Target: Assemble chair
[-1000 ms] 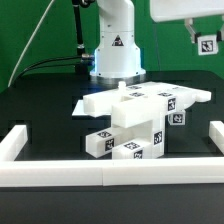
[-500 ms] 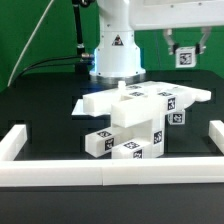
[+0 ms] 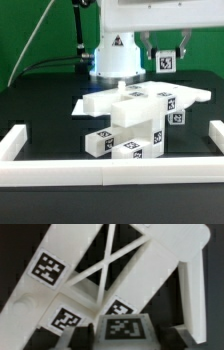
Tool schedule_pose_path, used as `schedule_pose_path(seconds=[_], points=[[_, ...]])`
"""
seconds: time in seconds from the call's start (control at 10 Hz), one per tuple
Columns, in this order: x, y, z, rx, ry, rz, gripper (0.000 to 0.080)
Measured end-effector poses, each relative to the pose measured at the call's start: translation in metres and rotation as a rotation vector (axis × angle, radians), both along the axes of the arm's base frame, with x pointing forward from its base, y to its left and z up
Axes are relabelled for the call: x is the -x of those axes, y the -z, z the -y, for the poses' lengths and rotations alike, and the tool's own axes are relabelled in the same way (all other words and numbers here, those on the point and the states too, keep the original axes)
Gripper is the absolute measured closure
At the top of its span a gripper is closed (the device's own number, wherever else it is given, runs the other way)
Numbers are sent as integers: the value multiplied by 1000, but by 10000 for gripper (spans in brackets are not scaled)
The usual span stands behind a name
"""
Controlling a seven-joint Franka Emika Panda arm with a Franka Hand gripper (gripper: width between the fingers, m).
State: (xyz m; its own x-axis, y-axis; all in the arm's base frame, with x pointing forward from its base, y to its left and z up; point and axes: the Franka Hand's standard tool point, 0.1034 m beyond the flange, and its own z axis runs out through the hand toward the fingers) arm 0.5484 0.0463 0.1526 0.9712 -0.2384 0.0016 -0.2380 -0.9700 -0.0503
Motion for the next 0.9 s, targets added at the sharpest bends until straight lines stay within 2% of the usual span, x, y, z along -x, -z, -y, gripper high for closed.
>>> schedule_pose_path(seconds=[0.2,0.4,0.9], points=[[-2,0,2,4,-9,0,514],[-20,-2,13,23,-39,16,514],[-22,18,23,46,-32,13,514]])
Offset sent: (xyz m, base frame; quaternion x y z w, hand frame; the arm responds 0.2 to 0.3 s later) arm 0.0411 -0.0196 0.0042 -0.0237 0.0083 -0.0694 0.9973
